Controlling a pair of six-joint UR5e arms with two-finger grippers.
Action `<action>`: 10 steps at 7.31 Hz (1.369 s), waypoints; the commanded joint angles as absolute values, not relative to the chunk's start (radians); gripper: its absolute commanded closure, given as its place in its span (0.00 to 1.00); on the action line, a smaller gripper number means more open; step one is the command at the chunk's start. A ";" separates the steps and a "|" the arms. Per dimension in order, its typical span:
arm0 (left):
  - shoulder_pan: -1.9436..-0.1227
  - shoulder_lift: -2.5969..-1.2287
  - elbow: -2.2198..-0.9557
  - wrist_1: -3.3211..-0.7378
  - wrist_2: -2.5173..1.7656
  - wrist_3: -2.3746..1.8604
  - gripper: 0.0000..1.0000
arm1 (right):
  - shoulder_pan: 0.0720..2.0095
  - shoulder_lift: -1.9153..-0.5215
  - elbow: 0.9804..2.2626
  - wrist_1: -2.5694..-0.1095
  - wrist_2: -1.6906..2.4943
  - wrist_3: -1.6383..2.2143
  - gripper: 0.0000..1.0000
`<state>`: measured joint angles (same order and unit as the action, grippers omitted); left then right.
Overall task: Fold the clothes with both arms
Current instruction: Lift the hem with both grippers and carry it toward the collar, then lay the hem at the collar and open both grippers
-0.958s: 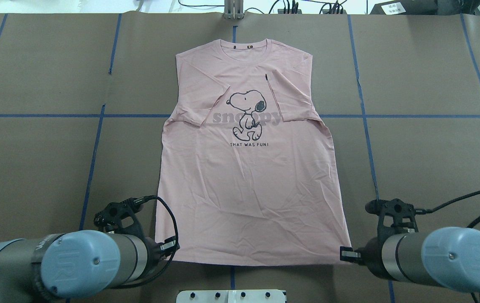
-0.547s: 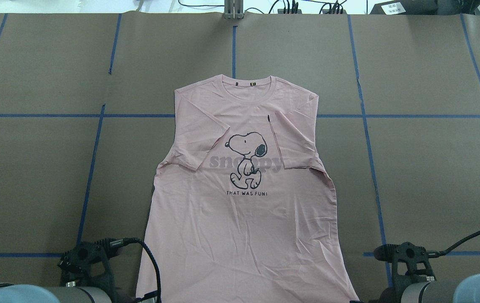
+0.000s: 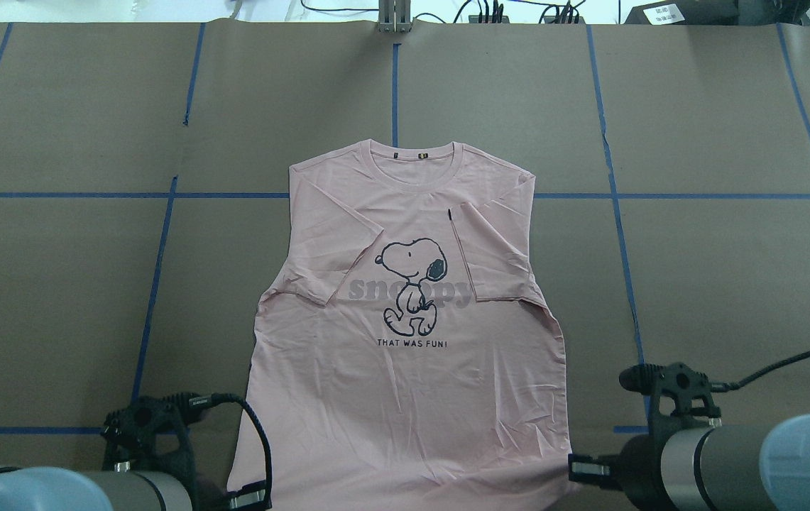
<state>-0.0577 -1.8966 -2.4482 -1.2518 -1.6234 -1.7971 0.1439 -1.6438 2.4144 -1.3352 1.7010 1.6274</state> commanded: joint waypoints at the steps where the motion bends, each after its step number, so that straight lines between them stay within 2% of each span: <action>1: -0.238 -1.936 -2.352 -1.262 -1.626 -1.675 1.00 | 0.370 -1.518 2.328 -1.335 1.793 1.513 1.00; 3: -0.387 -1.950 -2.210 -1.380 -1.637 -1.586 1.00 | 0.622 -1.406 2.170 -1.332 1.929 1.388 1.00; 4: -0.470 -2.000 -2.104 -1.450 -1.687 -1.518 1.00 | 0.703 -1.335 2.099 -1.331 1.969 1.370 1.00; 6: -0.582 -2.051 -1.880 -1.684 -1.697 -1.497 1.00 | 0.762 -1.110 1.844 -1.331 1.974 1.371 1.00; 8: -0.650 -2.060 -1.742 -1.817 -1.697 -1.439 1.00 | 0.807 -1.068 1.709 -1.312 1.979 1.365 1.00; 10: -0.669 -2.074 -1.640 -1.883 -1.695 -1.431 1.00 | 0.834 -1.062 1.553 -1.174 1.979 1.368 1.00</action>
<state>-0.6554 -2.0653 -1.7100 -1.8379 -1.6962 -1.4412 0.8150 -1.0681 1.6496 -1.2542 1.9783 1.3664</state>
